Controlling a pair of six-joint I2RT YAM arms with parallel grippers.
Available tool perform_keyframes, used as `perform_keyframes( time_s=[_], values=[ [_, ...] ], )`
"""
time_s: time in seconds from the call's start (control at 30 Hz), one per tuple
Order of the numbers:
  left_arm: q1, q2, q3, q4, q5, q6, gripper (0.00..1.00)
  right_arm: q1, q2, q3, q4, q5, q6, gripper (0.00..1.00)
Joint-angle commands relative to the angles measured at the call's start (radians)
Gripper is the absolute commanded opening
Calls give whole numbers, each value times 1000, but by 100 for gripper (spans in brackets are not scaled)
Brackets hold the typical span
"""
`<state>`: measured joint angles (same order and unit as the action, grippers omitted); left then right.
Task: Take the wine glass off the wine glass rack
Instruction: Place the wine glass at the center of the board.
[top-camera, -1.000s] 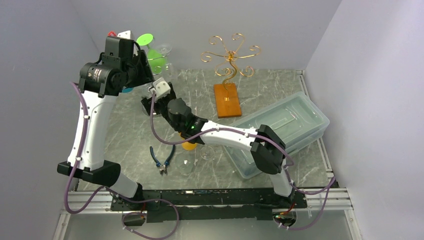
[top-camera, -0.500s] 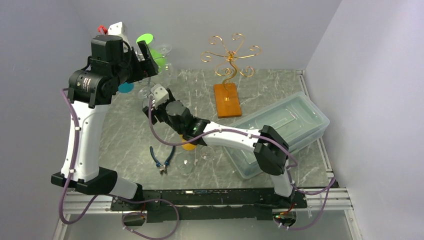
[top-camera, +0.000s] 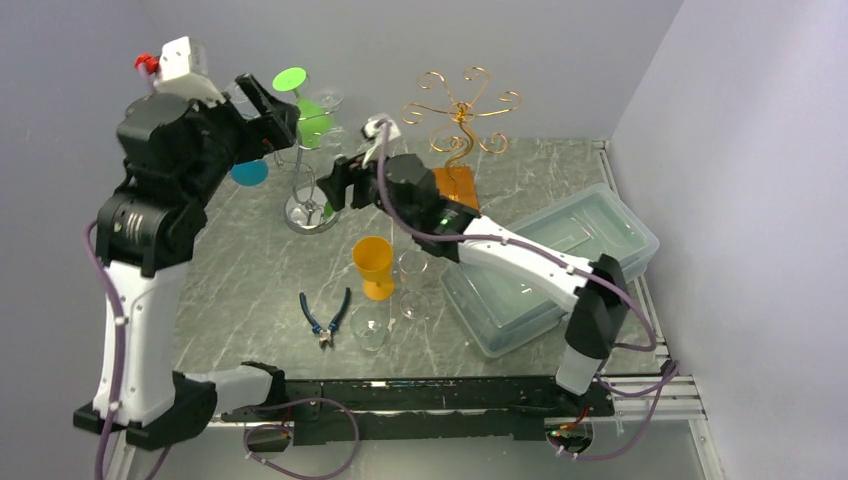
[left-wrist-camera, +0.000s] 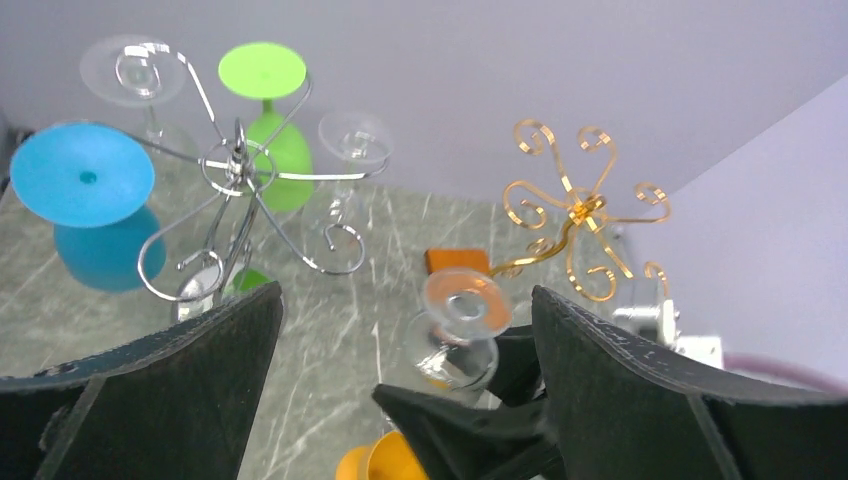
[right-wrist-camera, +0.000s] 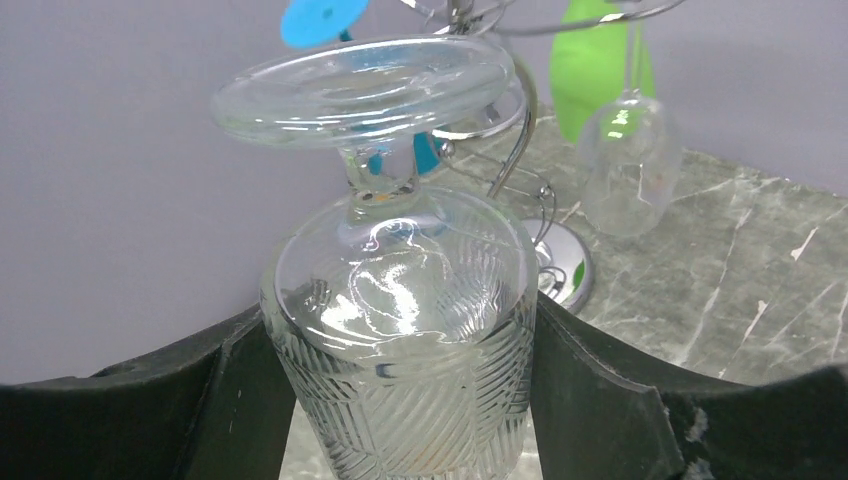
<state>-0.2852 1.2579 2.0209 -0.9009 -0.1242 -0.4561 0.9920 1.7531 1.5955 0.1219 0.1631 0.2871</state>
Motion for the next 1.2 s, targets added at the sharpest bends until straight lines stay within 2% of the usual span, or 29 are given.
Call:
perform_keyframes(
  time_s=[0.0,0.17,0.37,0.6,0.97,1.17],
  values=[
    [-2,-142,-144,285,23,46,99,-37,-118,45,-21,-54,204,23],
    [-3,-255,-343,505,58,83,96,-86,-168,89,-92,-75,327,25],
    [-3,-353,-599,767,115,139,91,-128,-227,127,-152,-75,327,25],
    [-3,-416,-857,1151,228,202,85,-168,-226,236,-191,-75,327,25],
    [-11,-373,-1022,1502,425,247,78,-191,-164,408,-220,-75,327,25],
    [-61,-316,-1024,1570,464,285,71,-191,-151,419,-195,-75,327,25]
  ],
)
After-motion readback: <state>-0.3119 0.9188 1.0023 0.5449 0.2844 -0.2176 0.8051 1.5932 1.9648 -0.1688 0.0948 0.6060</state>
